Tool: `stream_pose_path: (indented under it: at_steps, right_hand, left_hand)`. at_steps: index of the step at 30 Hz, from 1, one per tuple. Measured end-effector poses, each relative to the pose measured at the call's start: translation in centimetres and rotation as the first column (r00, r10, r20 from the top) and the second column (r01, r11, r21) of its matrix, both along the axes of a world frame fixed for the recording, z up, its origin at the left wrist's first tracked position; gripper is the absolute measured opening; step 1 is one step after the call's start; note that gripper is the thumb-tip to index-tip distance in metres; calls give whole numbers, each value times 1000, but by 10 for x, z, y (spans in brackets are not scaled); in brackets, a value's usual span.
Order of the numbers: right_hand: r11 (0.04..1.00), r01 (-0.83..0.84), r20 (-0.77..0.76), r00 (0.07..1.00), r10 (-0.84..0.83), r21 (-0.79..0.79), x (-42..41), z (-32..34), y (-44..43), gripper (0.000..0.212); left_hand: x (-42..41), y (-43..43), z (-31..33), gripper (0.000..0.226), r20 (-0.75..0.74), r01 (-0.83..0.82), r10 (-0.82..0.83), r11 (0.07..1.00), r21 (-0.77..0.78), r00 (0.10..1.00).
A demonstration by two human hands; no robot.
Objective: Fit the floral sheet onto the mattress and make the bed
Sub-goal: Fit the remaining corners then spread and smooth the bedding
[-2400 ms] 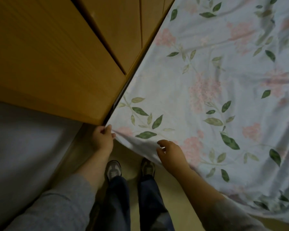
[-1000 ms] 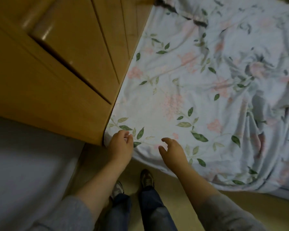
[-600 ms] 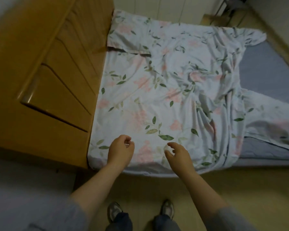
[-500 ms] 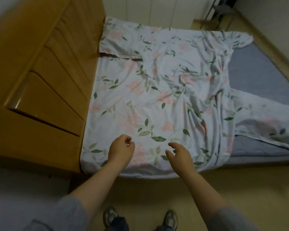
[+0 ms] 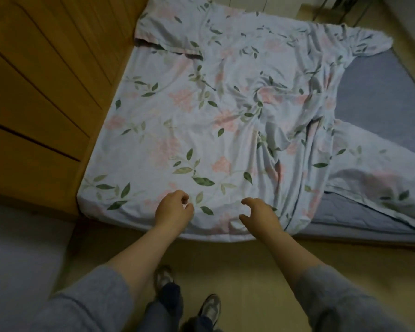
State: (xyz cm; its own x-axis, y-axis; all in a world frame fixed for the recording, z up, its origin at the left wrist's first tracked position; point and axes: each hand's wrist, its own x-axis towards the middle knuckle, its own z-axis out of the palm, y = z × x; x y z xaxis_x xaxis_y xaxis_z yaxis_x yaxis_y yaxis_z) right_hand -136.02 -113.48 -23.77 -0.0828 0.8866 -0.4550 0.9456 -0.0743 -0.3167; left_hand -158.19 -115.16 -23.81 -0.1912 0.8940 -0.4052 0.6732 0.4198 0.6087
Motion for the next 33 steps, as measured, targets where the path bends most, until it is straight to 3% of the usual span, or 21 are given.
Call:
stream_pose_path:
  at_steps: [9, 15, 18, 21, 23, 27, 33]
  right_hand:
    - [974, -226, 148, 963, 226, -19, 4, -159, 43, 43]
    - [908, -419, 324, 856, 402, -21, 36, -256, 77, 71]
    - [900, -430, 331, 861, 385, 71, 48, -282, 95, 70]
    - [847, -495, 327, 847, 419, 196, 53, -297, 112, 30]
    - [832, -495, 297, 857, 420, 251, 56, -298, 118, 20]
    - [812, -516, 236, 854, 463, 274, 64, -296, 120, 25]
    - [801, -580, 151, 814, 561, 149, 58, -302, 80, 36]
  left_hand:
    - [23, 37, -148, 38, -146, 198, -216, 971, -132, 965]
    - [61, 62, -236, 50, -296, 420, -441, 898, -133, 848]
    - [77, 75, -259, 51, -345, 459, -472, 880, -123, 812]
    - [87, 92, -273, 34, -379, 440, -473, 881, -174, 796]
    - [91, 99, -277, 22, -423, 464, -509, 860, -214, 749]
    - [93, 98, -278, 15, -455, 468, -524, 850, -239, 719]
    - [86, 66, -272, 21, -441, 412, -558, 825, -388, 702]
